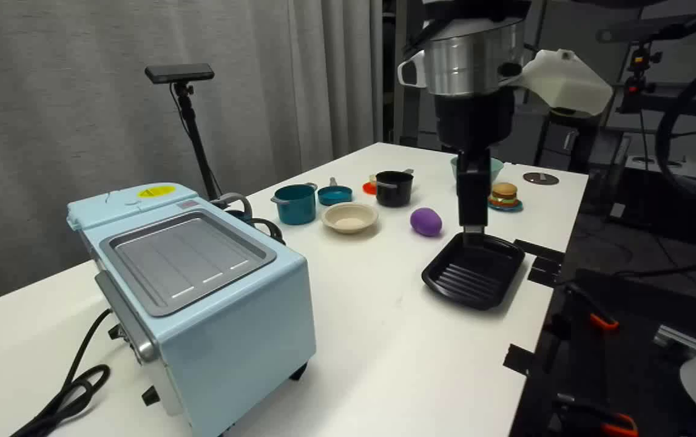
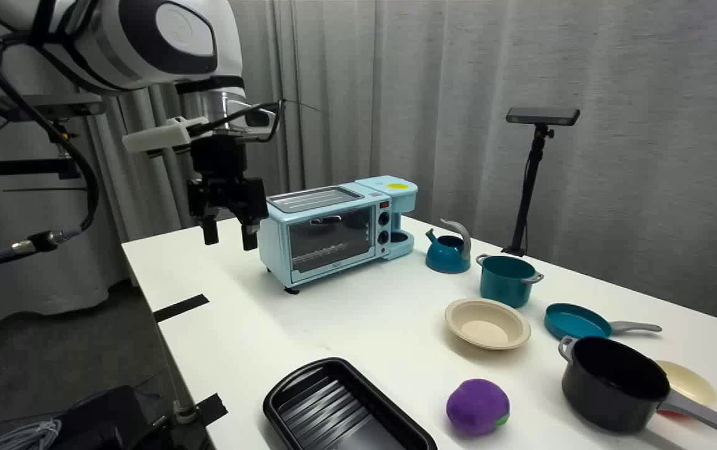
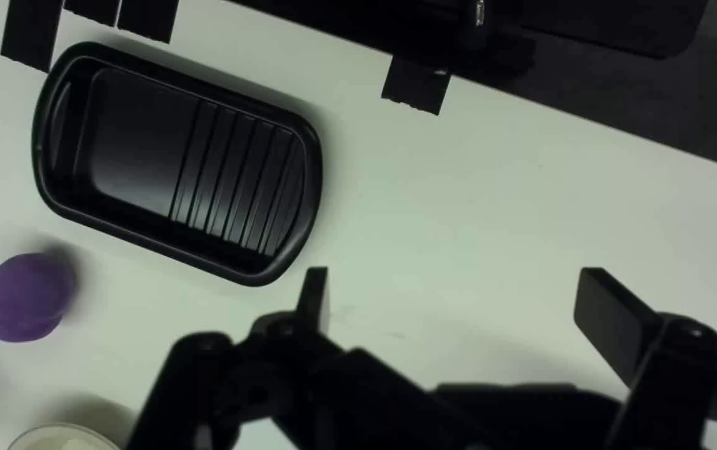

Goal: Pick up the plum plush toy and place it on the white bowl

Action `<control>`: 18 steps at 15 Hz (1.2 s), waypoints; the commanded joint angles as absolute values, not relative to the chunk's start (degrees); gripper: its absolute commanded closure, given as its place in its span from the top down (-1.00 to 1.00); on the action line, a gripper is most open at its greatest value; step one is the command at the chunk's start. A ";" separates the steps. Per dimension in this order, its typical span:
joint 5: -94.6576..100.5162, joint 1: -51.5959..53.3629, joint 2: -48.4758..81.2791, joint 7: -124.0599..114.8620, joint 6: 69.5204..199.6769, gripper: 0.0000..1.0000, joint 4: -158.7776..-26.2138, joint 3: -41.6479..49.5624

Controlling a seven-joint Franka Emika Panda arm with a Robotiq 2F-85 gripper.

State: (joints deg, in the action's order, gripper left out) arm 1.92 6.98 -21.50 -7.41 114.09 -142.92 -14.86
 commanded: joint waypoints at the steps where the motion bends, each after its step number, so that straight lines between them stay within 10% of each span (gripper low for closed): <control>1: 2.34 8.13 -21.36 -7.78 114.00 1.00 -142.85 -13.80; 18: 2.48 7.84 -21.24 -6.96 114.12 1.00 -142.66 -13.23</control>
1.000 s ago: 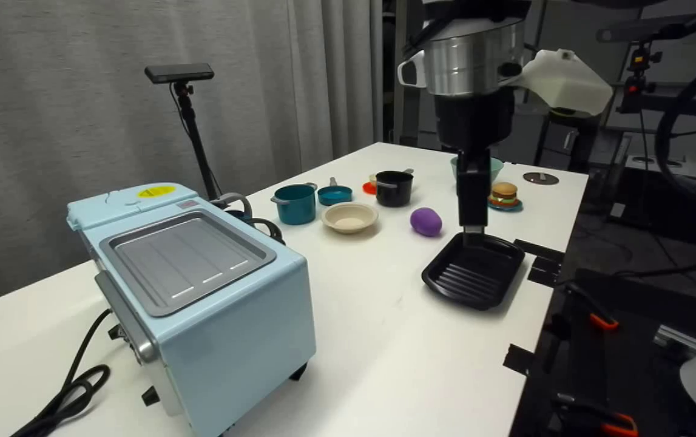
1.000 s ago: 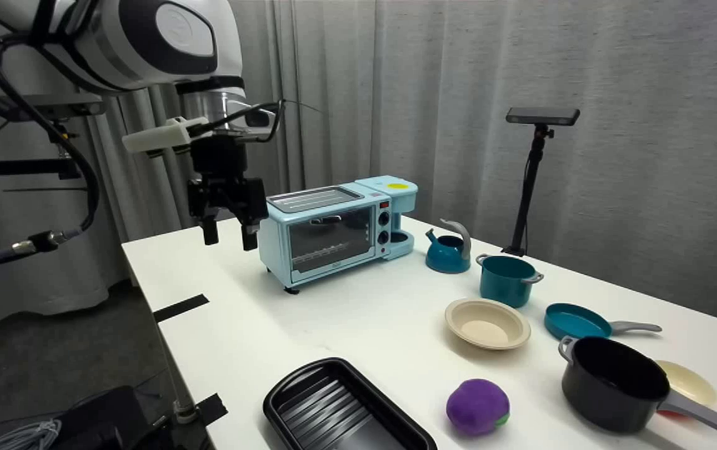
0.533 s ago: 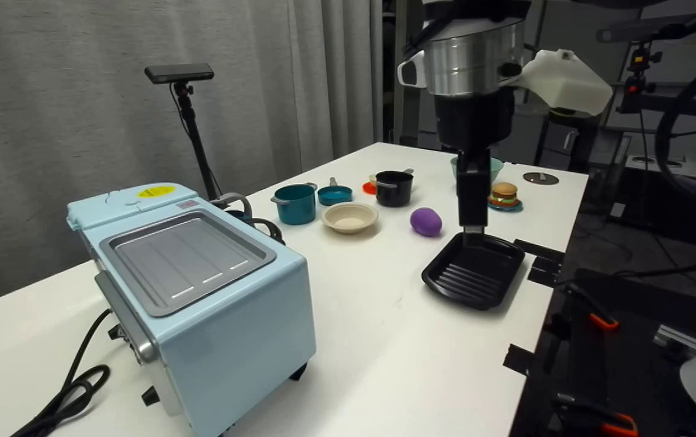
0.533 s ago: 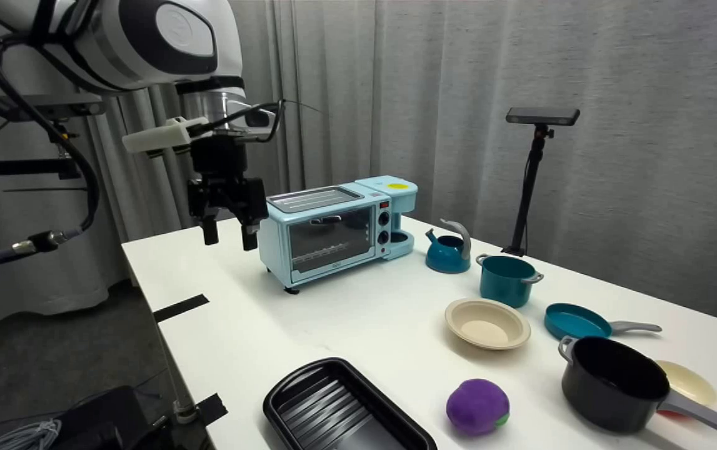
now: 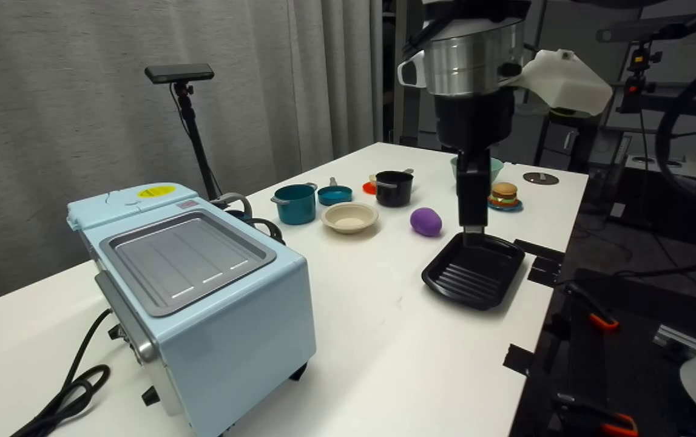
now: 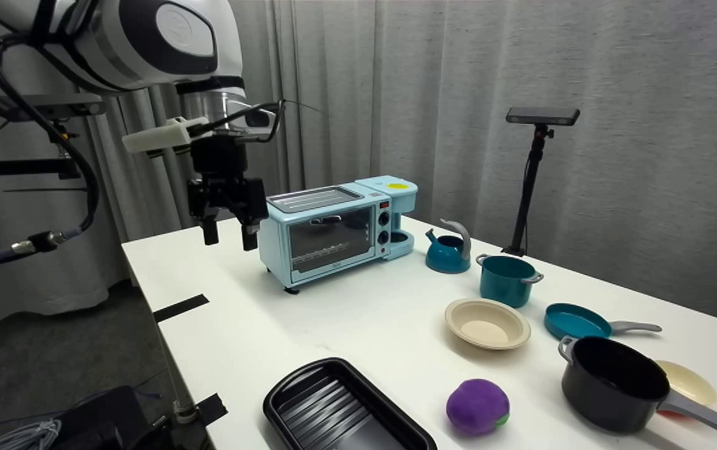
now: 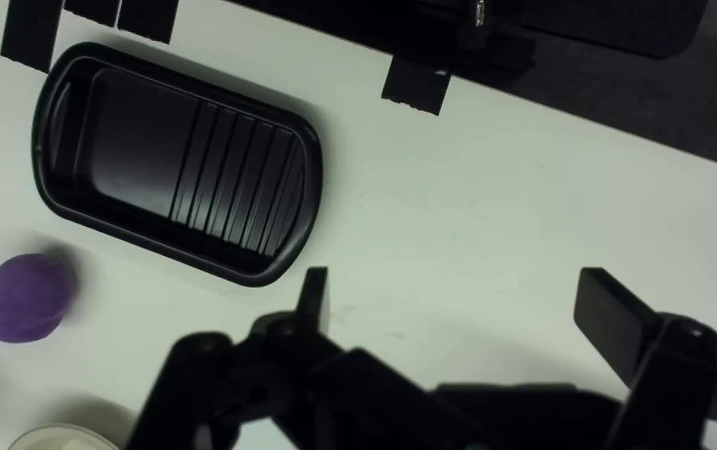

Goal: Pick up the plum plush toy and place it on the white bowl

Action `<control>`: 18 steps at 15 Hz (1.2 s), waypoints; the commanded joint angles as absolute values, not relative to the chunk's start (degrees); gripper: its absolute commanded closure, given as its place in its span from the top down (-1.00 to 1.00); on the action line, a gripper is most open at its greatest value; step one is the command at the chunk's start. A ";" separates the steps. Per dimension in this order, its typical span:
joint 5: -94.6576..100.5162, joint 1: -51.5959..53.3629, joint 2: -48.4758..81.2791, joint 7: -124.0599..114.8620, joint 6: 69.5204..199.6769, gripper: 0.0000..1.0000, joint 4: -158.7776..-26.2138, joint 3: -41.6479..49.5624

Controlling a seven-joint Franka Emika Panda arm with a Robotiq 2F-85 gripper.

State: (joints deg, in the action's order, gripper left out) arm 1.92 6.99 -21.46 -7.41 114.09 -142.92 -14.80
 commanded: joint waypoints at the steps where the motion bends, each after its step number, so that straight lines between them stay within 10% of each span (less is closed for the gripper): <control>1: 2.77 7.48 -21.04 -6.65 114.39 1.00 -142.47 -12.79; 18: 0.48 -2.95 -2.15 6.23 124.36 1.00 -129.13 5.31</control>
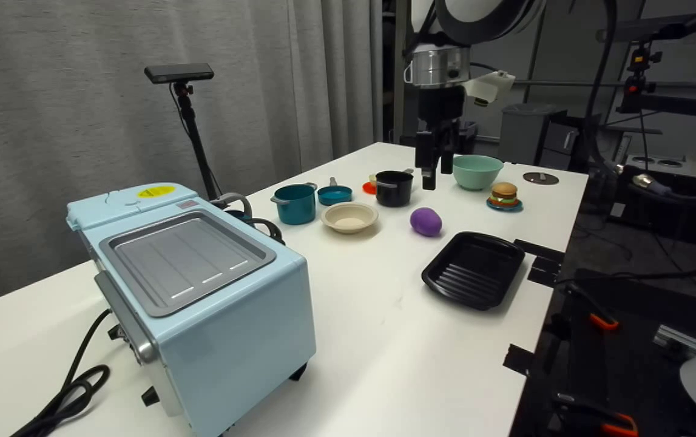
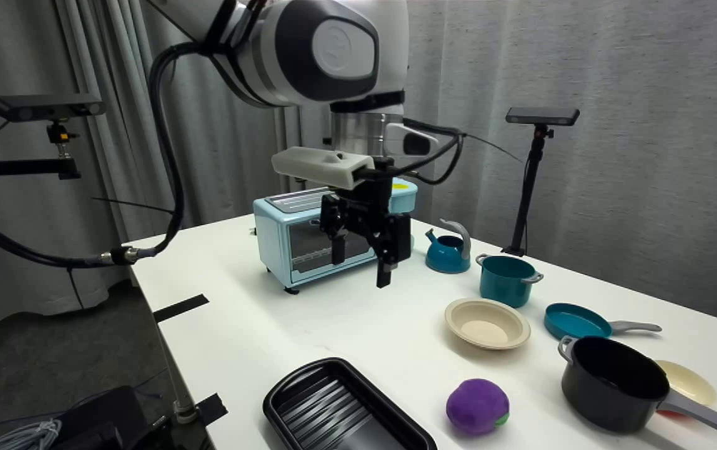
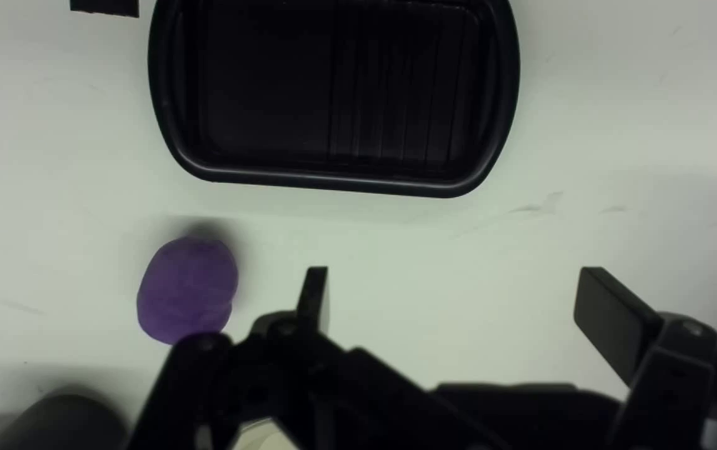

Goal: Pick up the plum plush toy and place it on the white bowl

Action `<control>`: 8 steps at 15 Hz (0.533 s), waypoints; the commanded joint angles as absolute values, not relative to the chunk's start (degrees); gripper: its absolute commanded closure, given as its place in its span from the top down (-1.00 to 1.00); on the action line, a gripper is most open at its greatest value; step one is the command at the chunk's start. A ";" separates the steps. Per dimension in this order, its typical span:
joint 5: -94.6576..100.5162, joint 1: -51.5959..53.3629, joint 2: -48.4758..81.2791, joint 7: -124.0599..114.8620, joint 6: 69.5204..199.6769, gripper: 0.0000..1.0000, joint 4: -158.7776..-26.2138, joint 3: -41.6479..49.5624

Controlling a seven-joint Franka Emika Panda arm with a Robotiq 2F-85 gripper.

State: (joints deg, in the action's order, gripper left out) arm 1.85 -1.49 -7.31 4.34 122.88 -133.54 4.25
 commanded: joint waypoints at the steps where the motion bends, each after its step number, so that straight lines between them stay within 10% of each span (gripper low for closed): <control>1: 0.23 -3.17 0.43 5.64 125.47 1.00 -127.31 5.35; 8: -1.27 -3.76 14.07 2.98 128.75 1.00 -118.35 4.80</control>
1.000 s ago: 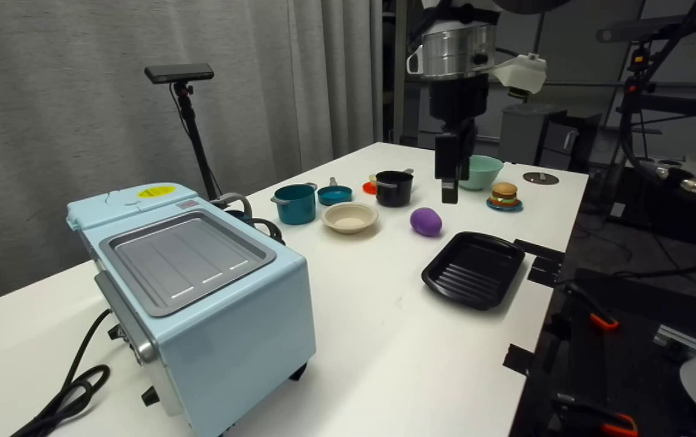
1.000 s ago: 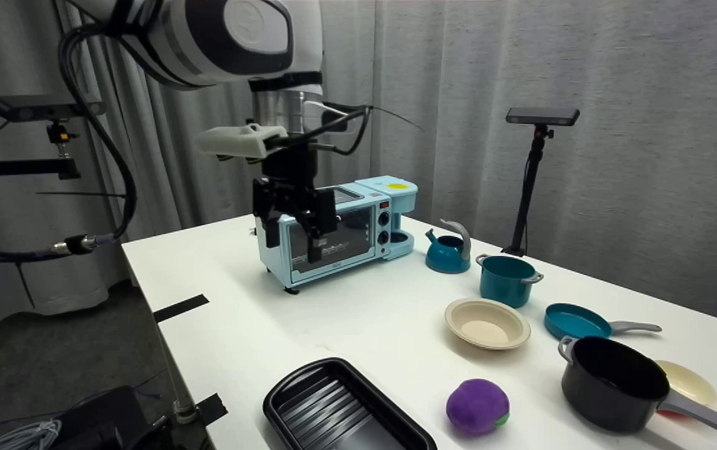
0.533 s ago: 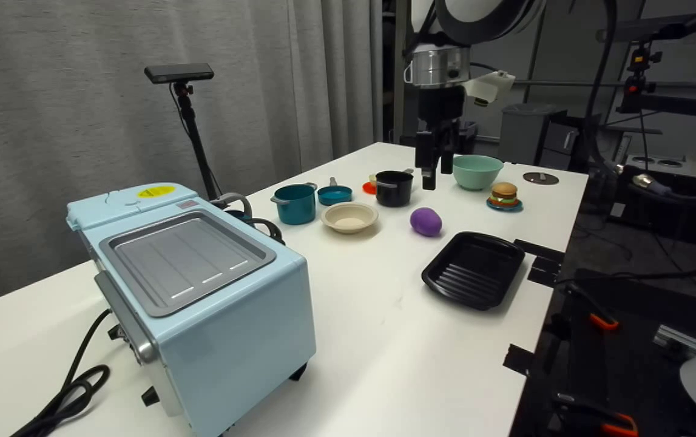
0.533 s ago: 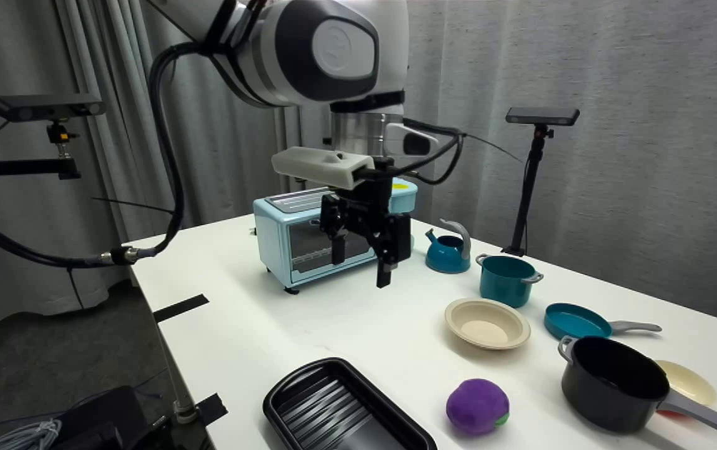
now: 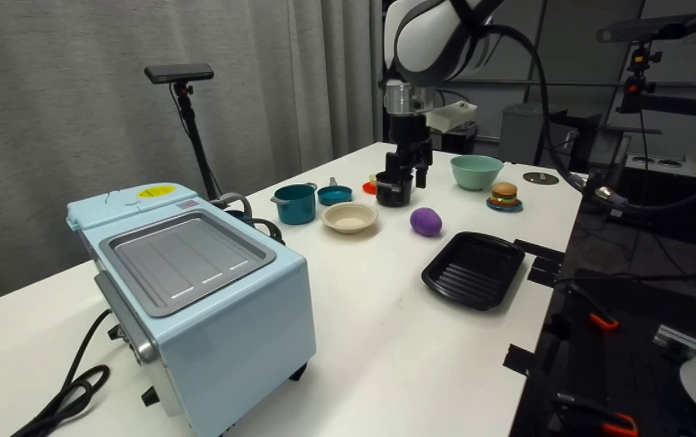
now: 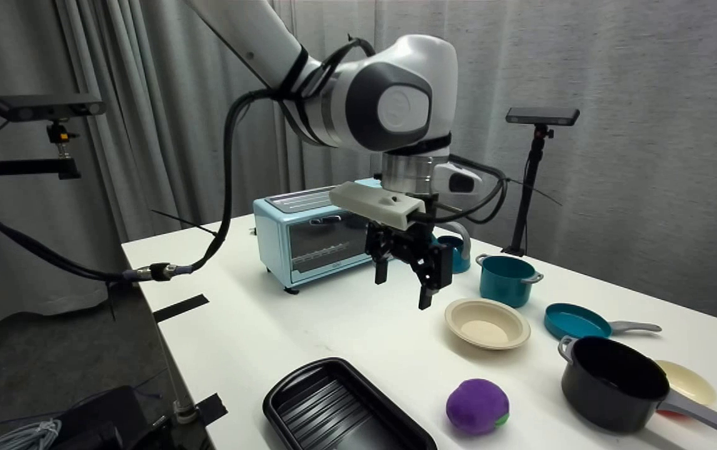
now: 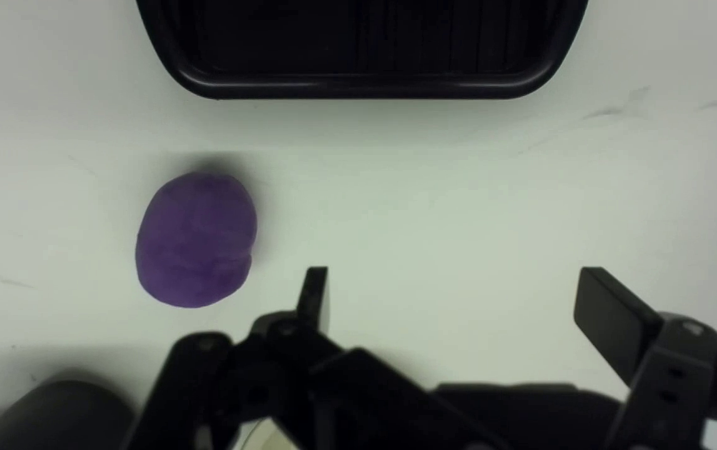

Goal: Pick up the plum plush toy and place it on the white bowl

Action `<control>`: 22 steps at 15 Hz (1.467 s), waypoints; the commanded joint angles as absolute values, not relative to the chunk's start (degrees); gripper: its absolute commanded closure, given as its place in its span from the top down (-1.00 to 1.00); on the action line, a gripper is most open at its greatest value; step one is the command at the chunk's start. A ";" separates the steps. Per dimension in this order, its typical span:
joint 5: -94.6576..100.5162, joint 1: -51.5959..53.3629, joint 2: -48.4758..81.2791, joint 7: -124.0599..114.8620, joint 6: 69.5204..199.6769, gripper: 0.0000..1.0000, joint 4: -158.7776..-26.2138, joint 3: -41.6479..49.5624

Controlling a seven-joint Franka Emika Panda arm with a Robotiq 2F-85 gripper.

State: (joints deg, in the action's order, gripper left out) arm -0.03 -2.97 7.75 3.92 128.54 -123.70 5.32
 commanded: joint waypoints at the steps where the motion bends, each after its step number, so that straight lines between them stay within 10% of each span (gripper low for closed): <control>1: -1.28 -3.84 15.66 2.49 128.65 1.00 -117.33 4.86; 19: -1.13 -13.13 37.62 0.34 121.93 1.00 -100.01 9.11; 20: -0.98 -13.41 38.35 0.07 121.26 0.50 -99.11 9.33; 22: -0.99 -14.03 39.39 -0.16 119.94 0.31 -97.44 9.59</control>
State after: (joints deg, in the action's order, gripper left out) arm -0.42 -13.07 36.11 0.75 123.04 -102.32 9.26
